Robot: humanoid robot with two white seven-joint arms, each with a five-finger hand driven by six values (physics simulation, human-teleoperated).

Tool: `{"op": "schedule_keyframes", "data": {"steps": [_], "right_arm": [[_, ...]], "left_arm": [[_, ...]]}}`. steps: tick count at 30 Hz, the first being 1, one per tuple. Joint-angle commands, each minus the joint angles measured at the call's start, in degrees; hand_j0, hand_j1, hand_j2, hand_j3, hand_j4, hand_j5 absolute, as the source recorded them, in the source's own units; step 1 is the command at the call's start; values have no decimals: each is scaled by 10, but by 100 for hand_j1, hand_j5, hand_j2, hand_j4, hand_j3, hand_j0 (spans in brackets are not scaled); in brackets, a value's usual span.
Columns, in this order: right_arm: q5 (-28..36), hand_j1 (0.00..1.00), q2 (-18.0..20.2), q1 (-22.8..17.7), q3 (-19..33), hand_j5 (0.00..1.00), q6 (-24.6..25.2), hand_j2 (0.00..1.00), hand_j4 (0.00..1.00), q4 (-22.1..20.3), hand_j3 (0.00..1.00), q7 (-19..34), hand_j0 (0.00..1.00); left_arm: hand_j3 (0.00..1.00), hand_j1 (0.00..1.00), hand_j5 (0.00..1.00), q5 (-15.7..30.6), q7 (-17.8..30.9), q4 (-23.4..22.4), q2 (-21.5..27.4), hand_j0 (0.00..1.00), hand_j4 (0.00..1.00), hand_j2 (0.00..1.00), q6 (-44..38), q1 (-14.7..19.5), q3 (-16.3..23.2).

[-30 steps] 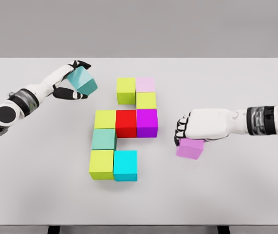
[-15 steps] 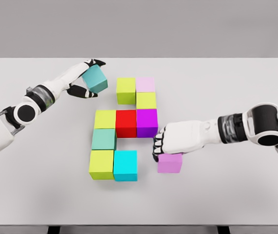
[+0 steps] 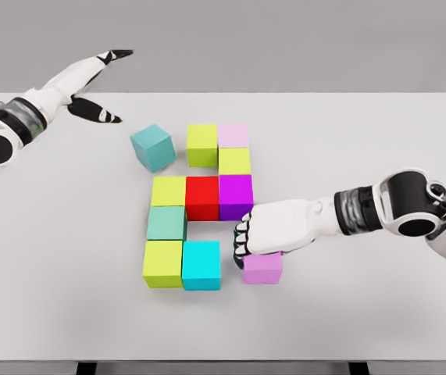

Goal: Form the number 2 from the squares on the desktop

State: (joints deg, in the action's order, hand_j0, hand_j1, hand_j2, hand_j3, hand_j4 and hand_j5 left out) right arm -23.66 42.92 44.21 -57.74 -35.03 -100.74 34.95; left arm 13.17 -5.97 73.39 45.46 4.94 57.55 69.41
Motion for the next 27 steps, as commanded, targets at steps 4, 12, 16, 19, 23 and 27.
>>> {"op": "schedule_keyframes", "data": {"steps": [4, 12, 16, 19, 23, 27], "right_arm": [[2, 100, 2, 1, 3, 100, 0, 100, 100, 0, 100, 1, 100], [15, 100, 49, 2, 57, 100, 0, 100, 100, 0, 100, 1, 100], [42, 100, 132, 0, 95, 100, 0, 100, 100, 0, 100, 1, 100], [41, 100, 181, -8, 92, 100, 0, 100, 100, 0, 100, 1, 100], [36, 100, 190, -28, 76, 100, 0, 100, 100, 0, 100, 1, 100], [8, 100, 185, -46, 66, 100, 0, 100, 100, -1, 100, 1, 100]], "left_arm": [[100, 100, 100, -13, 0, 22, 125, 100, 100, 100, 189, 17, 99], [100, 100, 100, -97, 118, 25, 122, 100, 100, 100, 256, 13, 118], [100, 100, 100, -101, 144, 25, 122, 100, 100, 100, 288, 4, 129], [100, 100, 100, -100, 143, 20, 115, 100, 100, 100, 284, 4, 129], [100, 100, 100, -102, 143, -24, 62, 100, 100, 100, 276, 3, 129], [100, 100, 100, -103, 143, -81, 31, 100, 100, 100, 276, 2, 129]]}}
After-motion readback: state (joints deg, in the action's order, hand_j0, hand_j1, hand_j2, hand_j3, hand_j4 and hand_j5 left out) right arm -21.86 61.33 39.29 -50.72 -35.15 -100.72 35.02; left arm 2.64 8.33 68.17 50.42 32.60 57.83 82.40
